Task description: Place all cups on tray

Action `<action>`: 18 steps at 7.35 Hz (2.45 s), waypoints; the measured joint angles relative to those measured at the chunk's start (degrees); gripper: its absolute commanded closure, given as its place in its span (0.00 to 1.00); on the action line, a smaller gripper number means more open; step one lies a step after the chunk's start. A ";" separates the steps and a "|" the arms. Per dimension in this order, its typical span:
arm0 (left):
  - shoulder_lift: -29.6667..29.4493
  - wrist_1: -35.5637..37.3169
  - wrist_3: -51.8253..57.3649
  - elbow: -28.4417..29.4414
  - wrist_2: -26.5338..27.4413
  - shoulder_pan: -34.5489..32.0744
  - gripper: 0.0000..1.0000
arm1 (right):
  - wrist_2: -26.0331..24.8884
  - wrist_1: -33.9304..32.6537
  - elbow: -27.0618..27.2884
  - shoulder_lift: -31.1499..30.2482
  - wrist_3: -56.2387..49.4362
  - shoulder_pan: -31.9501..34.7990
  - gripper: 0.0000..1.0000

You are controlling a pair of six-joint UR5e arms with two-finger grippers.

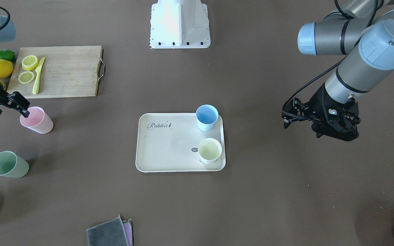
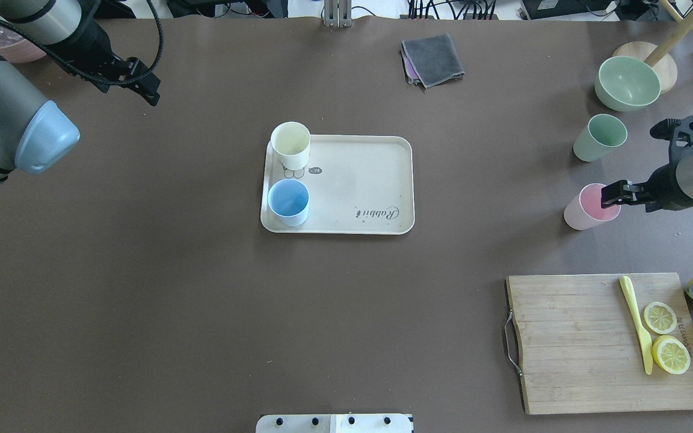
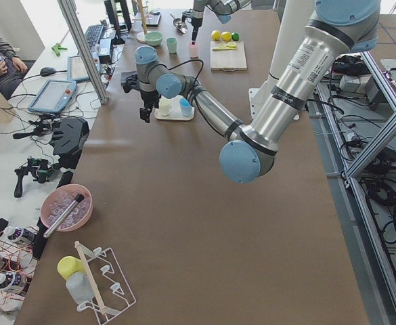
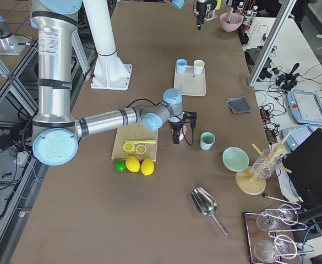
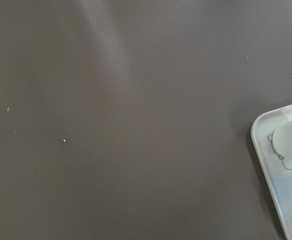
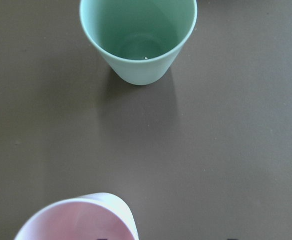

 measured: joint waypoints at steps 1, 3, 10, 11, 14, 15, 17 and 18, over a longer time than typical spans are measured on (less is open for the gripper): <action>0.03 -0.07 0.06 0.03 0.05 0.00 0.01 | -0.27 0.15 -0.92 0.42 0.12 -0.33 1.00; 0.06 -0.14 0.11 0.09 0.03 0.08 0.01 | -0.30 0.22 -1.30 0.73 0.27 -0.63 1.00; -0.02 -0.22 0.05 0.08 -0.25 0.34 0.01 | -0.29 -5.38 0.62 13.76 11.81 -5.09 1.00; -0.02 -0.26 -0.02 0.07 -0.24 0.42 0.01 | -2.56 -11.05 0.41 19.46 15.49 -7.88 1.00; -0.02 -0.33 -0.34 0.15 -0.12 0.65 0.01 | -7.41 -19.97 -3.90 32.97 24.02 -14.59 1.00; -0.02 -0.33 -0.41 0.19 -0.10 0.75 0.01 | -8.58 -20.38 -6.81 36.29 25.52 -15.98 0.63; -0.08 -0.35 -0.60 0.24 -0.09 0.94 0.01 | -9.62 -20.50 -9.11 38.66 26.64 -17.63 0.00; -0.09 -0.39 -0.64 0.24 -0.09 1.14 0.01 | -10.10 -20.51 -8.85 38.73 26.75 -18.00 0.00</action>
